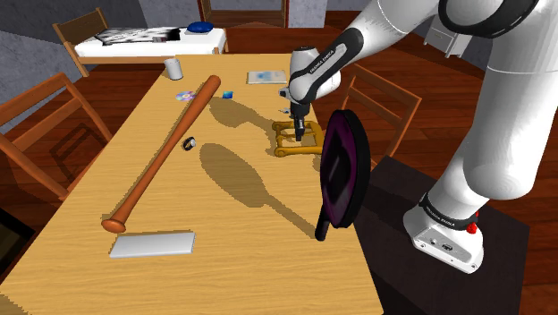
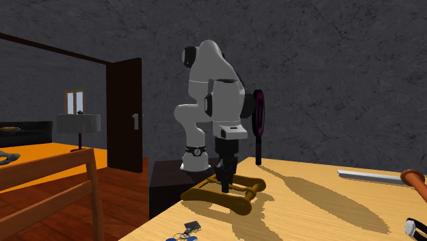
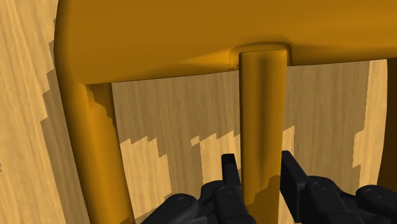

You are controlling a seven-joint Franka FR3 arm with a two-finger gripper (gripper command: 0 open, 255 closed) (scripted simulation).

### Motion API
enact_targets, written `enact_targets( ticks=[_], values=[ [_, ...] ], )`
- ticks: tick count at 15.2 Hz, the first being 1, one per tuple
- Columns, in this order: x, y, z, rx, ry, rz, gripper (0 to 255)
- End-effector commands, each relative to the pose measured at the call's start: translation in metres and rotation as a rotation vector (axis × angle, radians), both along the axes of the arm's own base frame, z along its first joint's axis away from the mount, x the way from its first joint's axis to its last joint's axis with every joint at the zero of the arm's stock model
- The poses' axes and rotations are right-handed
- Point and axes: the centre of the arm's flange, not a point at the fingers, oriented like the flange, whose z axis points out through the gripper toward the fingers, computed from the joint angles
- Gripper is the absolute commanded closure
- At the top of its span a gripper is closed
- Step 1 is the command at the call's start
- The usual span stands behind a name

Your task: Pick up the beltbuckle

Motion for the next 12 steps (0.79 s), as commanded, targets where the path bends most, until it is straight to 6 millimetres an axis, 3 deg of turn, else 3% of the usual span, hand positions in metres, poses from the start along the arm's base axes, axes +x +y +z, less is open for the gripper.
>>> enact_targets(
  ticks=[1,12],
  values=[
    [0.0,0.0,0.0,0.0,0.0,0.0,255],
    [0.0,0.0,0.053,0.0,0.0,0.0,255]
  ],
)
